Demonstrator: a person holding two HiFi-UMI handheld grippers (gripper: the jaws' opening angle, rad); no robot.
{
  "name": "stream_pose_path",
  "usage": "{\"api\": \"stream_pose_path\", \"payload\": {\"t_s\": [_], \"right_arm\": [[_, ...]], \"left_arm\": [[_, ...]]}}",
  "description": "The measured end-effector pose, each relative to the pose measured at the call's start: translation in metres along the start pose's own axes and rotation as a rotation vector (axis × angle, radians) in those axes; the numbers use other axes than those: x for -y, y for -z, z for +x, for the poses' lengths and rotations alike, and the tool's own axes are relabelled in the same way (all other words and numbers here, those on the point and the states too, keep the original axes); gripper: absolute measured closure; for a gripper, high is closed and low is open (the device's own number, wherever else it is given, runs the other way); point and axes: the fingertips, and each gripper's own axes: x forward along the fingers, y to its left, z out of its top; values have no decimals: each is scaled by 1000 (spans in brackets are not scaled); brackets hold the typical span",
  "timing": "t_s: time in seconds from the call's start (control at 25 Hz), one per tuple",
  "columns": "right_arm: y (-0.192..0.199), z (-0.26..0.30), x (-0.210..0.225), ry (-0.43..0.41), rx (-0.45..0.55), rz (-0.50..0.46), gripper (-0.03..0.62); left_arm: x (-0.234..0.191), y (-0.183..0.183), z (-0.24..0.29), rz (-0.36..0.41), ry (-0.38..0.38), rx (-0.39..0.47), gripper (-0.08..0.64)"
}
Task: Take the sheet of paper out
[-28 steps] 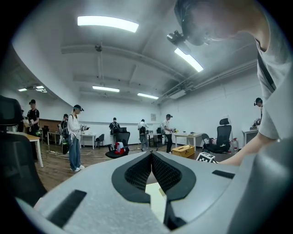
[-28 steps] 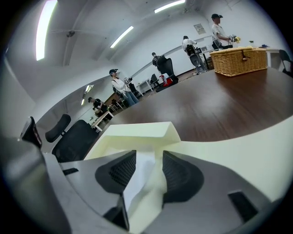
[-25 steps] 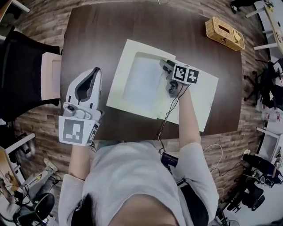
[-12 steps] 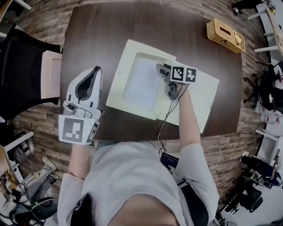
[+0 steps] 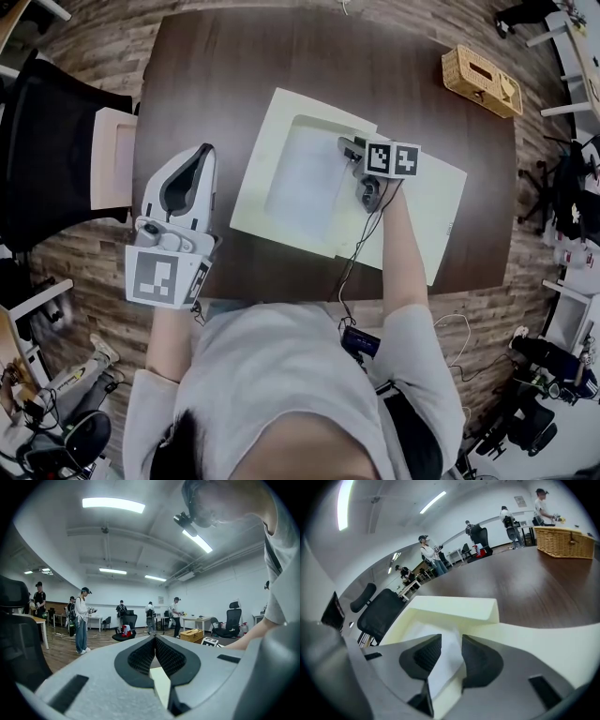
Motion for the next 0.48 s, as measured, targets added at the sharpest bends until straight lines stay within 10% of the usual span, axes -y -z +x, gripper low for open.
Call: {"api": "stream_pose_path", "payload": {"t_s": [0.48], "right_arm": [[0,10,1,173,-23,-89,574]], "left_arm": [[-14,0,-11,-6,-26,6,551]]}}
